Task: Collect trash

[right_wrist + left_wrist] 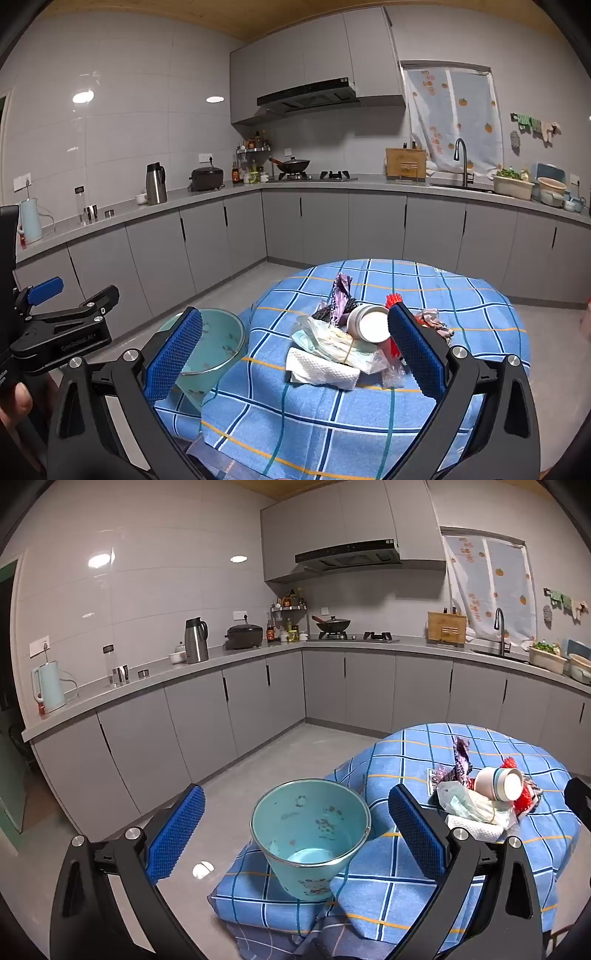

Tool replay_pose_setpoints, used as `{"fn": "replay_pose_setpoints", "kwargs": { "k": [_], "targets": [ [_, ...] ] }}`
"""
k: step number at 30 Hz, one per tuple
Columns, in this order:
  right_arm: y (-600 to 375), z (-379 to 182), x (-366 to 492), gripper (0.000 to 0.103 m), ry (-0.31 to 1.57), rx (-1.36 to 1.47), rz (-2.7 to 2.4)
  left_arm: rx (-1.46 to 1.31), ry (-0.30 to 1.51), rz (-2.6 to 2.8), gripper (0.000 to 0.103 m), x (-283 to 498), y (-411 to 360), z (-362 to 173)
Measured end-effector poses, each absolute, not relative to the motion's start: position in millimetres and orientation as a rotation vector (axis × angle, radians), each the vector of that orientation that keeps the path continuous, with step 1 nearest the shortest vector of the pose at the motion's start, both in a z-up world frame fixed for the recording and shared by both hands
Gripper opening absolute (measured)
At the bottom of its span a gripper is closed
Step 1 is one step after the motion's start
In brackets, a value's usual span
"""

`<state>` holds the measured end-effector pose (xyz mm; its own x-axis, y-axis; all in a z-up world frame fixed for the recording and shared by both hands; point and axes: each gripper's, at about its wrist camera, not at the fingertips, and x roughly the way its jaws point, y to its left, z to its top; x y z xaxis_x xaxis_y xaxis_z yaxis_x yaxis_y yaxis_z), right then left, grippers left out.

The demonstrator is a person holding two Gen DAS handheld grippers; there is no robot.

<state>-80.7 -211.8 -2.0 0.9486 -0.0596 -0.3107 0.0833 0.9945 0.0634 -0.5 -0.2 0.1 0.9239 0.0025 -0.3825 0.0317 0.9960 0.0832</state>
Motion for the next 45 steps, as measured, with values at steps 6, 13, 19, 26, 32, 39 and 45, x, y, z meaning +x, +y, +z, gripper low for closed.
{"fn": "replay_pose_setpoints", "kwargs": {
  "k": [6, 13, 19, 26, 32, 39, 45],
  "targets": [
    [-211.3, -3.0, -80.4, 0.099, 0.319, 0.073, -0.074, 0.083, 0.400, -0.016, 0.098, -0.4, -0.4, 0.3],
    [-214.0, -4.1, -83.2, 0.099, 0.318, 0.078, -0.071, 0.081, 0.396, -0.017, 0.098, -4.2, -3.9, 5.6],
    [-214.8, -3.2, -82.1, 0.099, 0.318, 0.081, -0.073, 0.079, 0.394, -0.016, 0.098, -1.7, -5.6, 6.2],
    [-217.0, -2.8, -80.5, 0.099, 0.319, 0.081, -0.074, 0.078, 0.395, -0.022, 0.098, -1.1, 1.9, 2.5],
    [-218.2, -2.2, -80.7, 0.099, 0.320, 0.084, -0.080, 0.078, 0.394, -0.020, 0.098, -1.5, 1.3, 2.6],
    [-219.8, -2.9, -80.7, 0.099, 0.320, 0.085, -0.078, 0.078, 0.393, -0.021, 0.098, -1.9, 1.2, 2.8],
    [-218.9, -3.5, -80.6, 0.099, 0.320, 0.086, -0.079, 0.078, 0.393, -0.020, 0.098, -1.7, 1.5, 2.7]
  ]
}}
